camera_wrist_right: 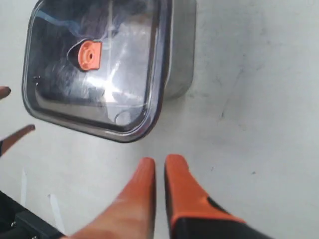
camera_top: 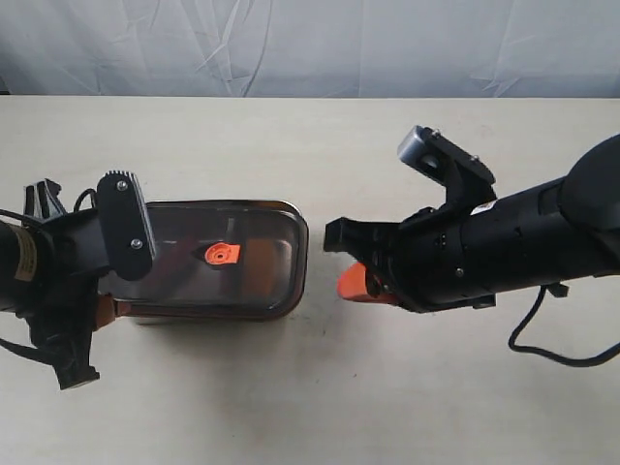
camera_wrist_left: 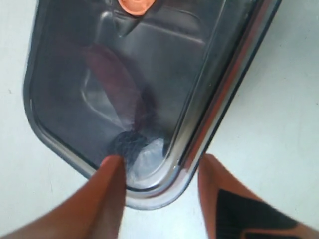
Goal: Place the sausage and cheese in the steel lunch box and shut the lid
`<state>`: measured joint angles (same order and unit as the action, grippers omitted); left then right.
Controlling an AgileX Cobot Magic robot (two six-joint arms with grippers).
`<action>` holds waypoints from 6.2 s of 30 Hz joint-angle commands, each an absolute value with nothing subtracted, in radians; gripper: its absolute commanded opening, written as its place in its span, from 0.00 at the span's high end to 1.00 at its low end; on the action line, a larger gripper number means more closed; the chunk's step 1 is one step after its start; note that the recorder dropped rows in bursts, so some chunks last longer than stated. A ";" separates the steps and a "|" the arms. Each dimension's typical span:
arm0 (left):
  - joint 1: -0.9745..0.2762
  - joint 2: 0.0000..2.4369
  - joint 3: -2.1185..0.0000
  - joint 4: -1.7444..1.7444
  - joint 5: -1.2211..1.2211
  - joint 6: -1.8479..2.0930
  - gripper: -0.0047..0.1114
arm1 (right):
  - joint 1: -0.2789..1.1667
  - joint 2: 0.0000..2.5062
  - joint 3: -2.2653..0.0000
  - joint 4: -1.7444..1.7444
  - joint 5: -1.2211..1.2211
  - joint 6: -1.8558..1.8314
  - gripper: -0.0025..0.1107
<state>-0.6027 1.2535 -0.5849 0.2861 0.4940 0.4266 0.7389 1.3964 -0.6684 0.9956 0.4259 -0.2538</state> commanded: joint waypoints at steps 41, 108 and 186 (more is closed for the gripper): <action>-0.410 1.109 -0.689 0.298 0.892 -0.179 0.96 | 1.026 1.744 -0.837 0.970 0.172 -0.262 0.98; -0.320 1.420 -0.720 0.186 0.514 -0.178 0.96 | 0.838 1.592 -0.837 0.861 0.076 -0.262 0.98; -0.320 1.502 -0.841 -0.148 0.493 0.142 0.96 | 0.839 1.727 -0.925 0.726 0.135 -0.262 0.98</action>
<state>-0.3193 1.4861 -0.8362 -0.1185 0.4822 0.1274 0.8133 1.7050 -0.9059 0.7397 0.1312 -0.2542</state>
